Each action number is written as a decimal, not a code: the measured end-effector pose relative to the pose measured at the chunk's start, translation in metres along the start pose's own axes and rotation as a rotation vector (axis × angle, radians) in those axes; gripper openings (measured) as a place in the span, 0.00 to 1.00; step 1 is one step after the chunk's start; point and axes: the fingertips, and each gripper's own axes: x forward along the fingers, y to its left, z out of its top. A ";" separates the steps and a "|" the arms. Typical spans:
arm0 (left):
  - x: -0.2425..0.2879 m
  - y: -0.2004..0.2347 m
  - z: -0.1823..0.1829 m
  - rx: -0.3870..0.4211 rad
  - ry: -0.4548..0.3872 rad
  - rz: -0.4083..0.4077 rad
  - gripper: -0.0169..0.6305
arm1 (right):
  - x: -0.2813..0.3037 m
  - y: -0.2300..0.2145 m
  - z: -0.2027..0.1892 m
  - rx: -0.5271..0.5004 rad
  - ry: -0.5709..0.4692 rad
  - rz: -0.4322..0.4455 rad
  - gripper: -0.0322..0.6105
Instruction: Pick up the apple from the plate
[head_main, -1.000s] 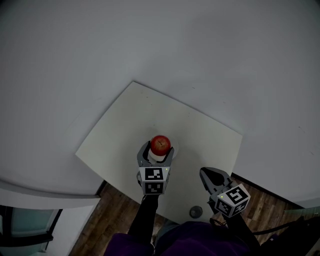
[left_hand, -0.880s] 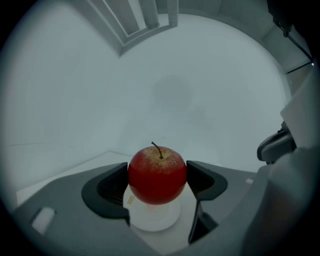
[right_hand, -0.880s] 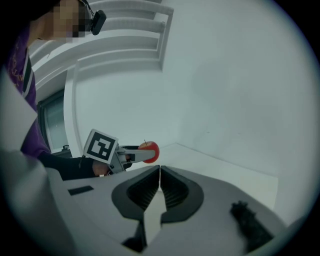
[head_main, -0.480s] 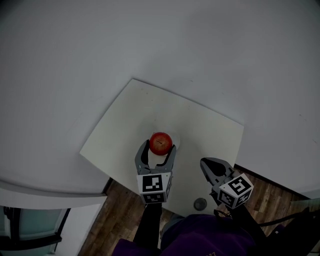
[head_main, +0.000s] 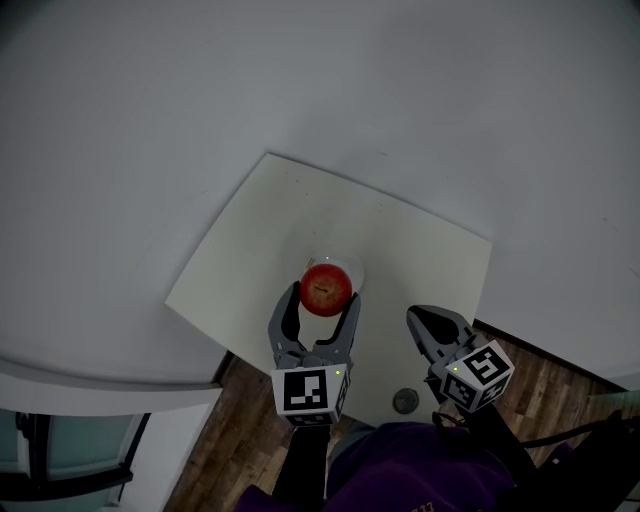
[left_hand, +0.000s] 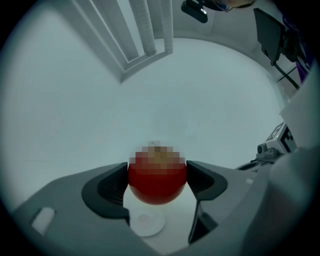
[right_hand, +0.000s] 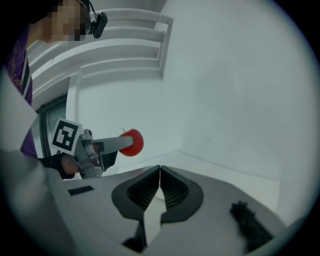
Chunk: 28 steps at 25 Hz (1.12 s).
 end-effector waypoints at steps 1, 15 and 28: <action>-0.003 -0.001 0.003 0.001 -0.005 0.002 0.60 | 0.000 0.000 0.001 0.002 -0.004 0.000 0.07; -0.017 -0.009 0.014 0.012 -0.022 0.012 0.60 | -0.002 0.007 0.005 -0.009 -0.024 0.010 0.07; -0.019 -0.007 0.015 0.001 -0.027 0.013 0.60 | -0.002 0.010 0.002 -0.016 -0.016 0.020 0.07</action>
